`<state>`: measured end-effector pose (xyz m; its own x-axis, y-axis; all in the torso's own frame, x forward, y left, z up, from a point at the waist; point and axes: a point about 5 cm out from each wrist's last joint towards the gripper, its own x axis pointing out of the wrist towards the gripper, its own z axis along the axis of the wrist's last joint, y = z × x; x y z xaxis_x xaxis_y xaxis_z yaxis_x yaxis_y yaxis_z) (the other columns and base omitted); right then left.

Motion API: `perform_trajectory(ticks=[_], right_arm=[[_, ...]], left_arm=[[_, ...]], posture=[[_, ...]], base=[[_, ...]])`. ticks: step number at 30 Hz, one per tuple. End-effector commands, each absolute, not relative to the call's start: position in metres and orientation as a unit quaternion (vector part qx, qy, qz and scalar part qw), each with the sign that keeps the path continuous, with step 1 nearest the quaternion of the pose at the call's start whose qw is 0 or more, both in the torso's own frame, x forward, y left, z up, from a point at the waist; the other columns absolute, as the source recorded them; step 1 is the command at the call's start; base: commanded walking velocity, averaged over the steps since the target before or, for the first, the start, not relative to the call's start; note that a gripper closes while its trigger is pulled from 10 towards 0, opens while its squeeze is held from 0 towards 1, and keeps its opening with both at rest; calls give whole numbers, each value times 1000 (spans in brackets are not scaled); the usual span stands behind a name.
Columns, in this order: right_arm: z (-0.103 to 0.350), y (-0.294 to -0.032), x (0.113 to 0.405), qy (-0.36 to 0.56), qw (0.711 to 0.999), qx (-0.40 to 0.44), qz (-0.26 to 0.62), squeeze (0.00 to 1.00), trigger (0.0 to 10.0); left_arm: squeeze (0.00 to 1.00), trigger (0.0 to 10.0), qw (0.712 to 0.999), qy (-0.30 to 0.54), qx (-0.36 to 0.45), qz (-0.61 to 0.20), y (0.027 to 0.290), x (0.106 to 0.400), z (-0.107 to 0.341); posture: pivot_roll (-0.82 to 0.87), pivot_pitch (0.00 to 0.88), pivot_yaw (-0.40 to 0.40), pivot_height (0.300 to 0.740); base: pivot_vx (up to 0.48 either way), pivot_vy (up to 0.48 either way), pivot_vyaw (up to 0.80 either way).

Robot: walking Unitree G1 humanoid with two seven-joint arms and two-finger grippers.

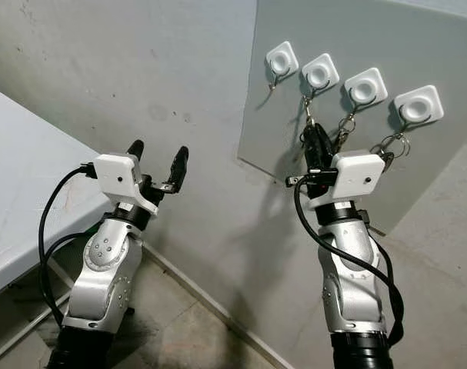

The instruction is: Hang keys on a hook

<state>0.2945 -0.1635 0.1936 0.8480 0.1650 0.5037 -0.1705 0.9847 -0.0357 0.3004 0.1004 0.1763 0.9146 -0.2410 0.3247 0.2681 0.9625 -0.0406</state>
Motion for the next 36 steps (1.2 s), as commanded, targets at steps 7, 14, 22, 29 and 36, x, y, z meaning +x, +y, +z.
perform_trajectory(ticks=[7,14,22,29,36], right_arm=[[202,-153,294,-277,952,-13,128,0,10000],[214,-150,297,-296,946,-10,131,0,10000],[226,-147,302,-313,940,-2,136,0,10000],[232,-143,309,-321,937,2,142,0,10000],[237,-141,316,-325,934,4,144,0,10000]], left_arm=[[0,10000,974,-180,-43,-133,97,297,182],[0,10000,974,-183,-45,-130,98,297,182],[0,10000,972,-186,-47,-134,96,297,182],[0,10000,969,-184,-48,-155,89,294,182],[0,10000,963,-173,-49,-200,67,284,178]], posture=[[-28,7,-82,740],[-28,6,-84,740],[-28,1,-86,740],[-23,0,-87,740],[-20,0,-87,740]], base=[[0,0,0],[0,0,0],[0,0,0],[0,0,0],[0,0,0]])
